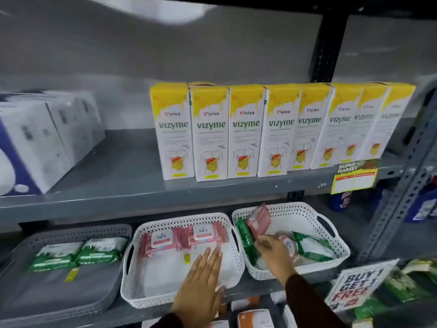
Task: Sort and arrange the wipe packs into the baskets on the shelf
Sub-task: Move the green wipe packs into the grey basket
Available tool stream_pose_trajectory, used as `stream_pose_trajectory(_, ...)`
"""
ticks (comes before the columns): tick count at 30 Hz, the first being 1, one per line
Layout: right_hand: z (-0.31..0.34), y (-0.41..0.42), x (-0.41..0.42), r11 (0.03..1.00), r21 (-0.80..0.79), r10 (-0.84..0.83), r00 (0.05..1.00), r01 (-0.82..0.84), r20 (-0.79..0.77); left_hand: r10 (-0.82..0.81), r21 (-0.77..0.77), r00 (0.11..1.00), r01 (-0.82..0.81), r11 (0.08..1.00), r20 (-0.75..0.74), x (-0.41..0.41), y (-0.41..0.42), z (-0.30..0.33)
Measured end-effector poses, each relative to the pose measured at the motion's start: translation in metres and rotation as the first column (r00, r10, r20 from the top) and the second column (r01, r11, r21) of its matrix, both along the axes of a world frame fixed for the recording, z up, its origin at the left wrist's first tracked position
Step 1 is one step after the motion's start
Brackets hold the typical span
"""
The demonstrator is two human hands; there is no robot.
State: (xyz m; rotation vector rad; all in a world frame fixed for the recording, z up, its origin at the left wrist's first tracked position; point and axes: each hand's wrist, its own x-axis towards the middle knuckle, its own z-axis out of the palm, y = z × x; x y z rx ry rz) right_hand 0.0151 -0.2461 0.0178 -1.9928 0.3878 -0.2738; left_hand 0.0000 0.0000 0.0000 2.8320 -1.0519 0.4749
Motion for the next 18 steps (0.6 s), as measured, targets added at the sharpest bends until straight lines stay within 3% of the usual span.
stream_pose_trajectory(2,0.002,-0.003,0.017,0.986,0.152,0.078,0.992,-0.062,-0.097,0.03,0.026,0.999,-0.029,0.999,-0.028,0.005,-0.005,-0.012)
stream_pose_trajectory(5,-0.001,-0.002,0.042,0.962,0.251,0.153,0.972,-0.105,-0.177,0.043,0.078,0.994,-0.035,0.996,-0.102,0.0,-0.001,-0.028)
stream_pose_trajectory(9,-0.01,-0.016,0.056,0.934,0.352,0.171,0.946,-0.067,-0.274,0.071,0.095,0.99,-0.06,0.994,-0.119,-0.004,-0.003,-0.024)
stream_pose_trajectory(13,-0.009,-0.03,0.057,0.814,0.579,0.199,0.915,0.045,-0.351,0.096,0.088,0.987,-0.086,0.992,-0.126,-0.008,-0.003,-0.027)
stream_pose_trajectory(16,-0.015,-0.032,0.056,0.782,0.605,0.073,0.941,0.151,-0.329,0.073,0.071,0.989,-0.064,0.995,-0.128,-0.008,-0.001,-0.026)
stream_pose_trajectory(18,-0.019,-0.028,0.052,0.83,0.546,0.063,0.955,0.11,-0.289,0.056,0.072,0.991,-0.048,0.996,-0.121,-0.006,0.001,-0.029)
